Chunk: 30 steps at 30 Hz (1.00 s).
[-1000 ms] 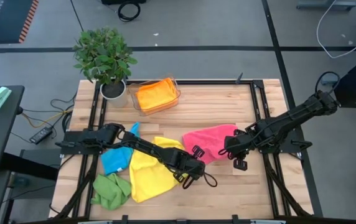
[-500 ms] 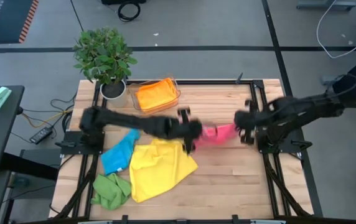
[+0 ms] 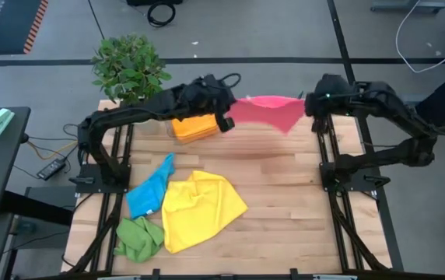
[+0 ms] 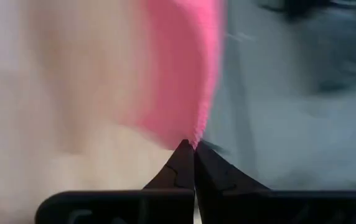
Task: Fold microfiber towels
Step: Fold the pink microfiber cloth
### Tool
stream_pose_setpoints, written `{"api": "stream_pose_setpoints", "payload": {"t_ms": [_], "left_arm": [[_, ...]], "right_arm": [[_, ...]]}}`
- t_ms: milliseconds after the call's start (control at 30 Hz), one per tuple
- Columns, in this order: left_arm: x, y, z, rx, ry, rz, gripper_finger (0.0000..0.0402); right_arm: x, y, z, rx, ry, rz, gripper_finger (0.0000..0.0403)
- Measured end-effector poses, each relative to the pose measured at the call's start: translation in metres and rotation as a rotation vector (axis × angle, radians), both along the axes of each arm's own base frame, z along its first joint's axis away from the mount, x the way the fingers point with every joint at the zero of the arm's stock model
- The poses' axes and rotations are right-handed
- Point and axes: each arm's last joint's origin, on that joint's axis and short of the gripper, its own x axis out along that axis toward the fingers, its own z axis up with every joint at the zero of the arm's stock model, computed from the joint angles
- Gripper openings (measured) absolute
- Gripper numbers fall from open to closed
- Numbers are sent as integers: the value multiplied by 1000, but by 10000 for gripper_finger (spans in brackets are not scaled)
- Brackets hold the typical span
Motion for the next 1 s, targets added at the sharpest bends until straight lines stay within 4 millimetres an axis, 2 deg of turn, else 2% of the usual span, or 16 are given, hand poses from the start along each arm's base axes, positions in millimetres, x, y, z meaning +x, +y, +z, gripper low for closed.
{"api": "stream_pose_setpoints", "payload": {"t_ms": [100, 167, 200, 300, 400, 500, 567, 667, 767, 867, 1000], "left_arm": [[2, -17, -8, -89, 37, -88, 3], [10, -38, -30, -142, 93, -144, 3], [13, -51, -47, -163, 134, -172, 3], [16, -93, -110, -215, 184, -240, 3], [4, -130, -171, -250, 171, -281, 2], [-15, -155, -211, -282, 131, -274, 2], [-27, -163, -226, -306, 112, -234, 2], [-34, -169, -230, -338, 69, -220, 2], [-34, -164, -231, -339, 70, -175, 2], [-27, -149, -223, -298, 22, -81, 2], [-15, -117, -209, -247, -15, -10, 3]], "right_arm": [[2, 12, -8, 249, -59, 70, 2], [5, 23, -28, 389, 0, 37, 2], [7, 30, -41, 438, 24, 20, 2], [15, 58, -96, 580, 106, -10, 2], [17, 95, -162, 686, 155, -37, 2], [15, 131, -213, 794, 122, -78, 2], [12, 149, -231, 853, 89, -124, 1], [10, 165, -239, 882, 57, -199, 1], [16, 169, -232, 868, 26, -258, 1], [21, 159, -222, 806, 3, -332, 1], [21, 137, -214, 715, 42, -469, 1]]}}
